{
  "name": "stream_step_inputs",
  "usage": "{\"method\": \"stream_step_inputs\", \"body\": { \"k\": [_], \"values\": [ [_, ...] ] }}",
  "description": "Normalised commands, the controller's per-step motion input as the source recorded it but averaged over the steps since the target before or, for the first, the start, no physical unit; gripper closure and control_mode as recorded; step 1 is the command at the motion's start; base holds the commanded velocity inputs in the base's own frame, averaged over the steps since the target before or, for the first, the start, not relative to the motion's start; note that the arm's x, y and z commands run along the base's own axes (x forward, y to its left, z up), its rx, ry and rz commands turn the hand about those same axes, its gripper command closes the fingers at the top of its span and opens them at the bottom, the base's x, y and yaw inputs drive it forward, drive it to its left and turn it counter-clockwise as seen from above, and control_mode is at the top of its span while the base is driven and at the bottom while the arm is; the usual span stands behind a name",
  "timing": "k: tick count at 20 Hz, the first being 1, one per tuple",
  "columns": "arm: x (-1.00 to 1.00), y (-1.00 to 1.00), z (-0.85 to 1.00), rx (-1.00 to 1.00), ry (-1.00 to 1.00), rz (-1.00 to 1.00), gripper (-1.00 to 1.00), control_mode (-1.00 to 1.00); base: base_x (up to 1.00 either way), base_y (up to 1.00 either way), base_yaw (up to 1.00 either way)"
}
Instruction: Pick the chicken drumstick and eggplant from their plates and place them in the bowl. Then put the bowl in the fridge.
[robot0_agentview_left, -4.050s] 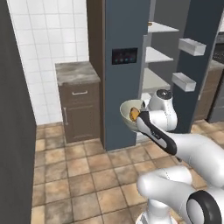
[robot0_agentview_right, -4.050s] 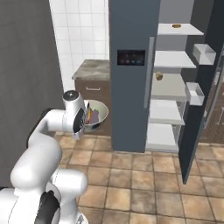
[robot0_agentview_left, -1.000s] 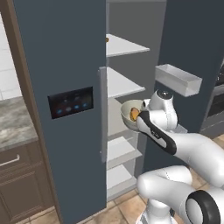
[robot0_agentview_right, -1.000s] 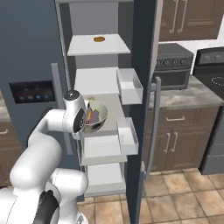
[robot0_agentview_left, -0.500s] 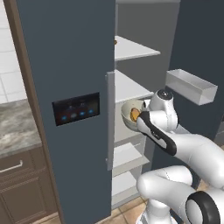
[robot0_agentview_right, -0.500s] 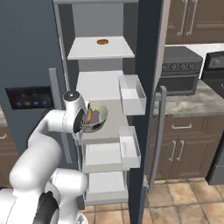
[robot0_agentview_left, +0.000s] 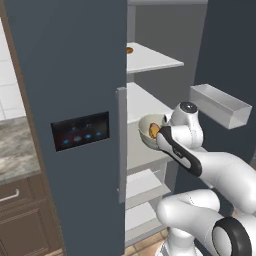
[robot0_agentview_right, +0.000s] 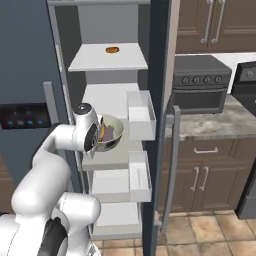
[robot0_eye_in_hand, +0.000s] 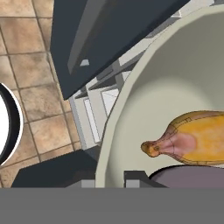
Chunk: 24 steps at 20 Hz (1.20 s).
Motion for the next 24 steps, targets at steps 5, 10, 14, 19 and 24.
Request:
{"method": "stream_step_inputs", "body": {
  "k": [5,10,14,19,24],
  "values": [
    [0.0,0.0,0.0,0.0,0.0,0.0,1.0,1.0,0.4,-0.09,0.11],
    [0.0,0.0,0.0,0.0,0.0,0.0,1.0,1.0,0.21,-0.06,0.06],
    [0.0,0.0,0.0,0.0,0.0,0.0,1.0,1.0,0.0,0.0,0.0],
    [0.0,0.0,0.0,0.0,0.0,0.0,1.0,1.0,0.0,0.0,0.0],
    [0.0,0.0,0.0,0.0,0.0,0.0,1.0,1.0,0.0,0.0,0.0]
  ]
}}
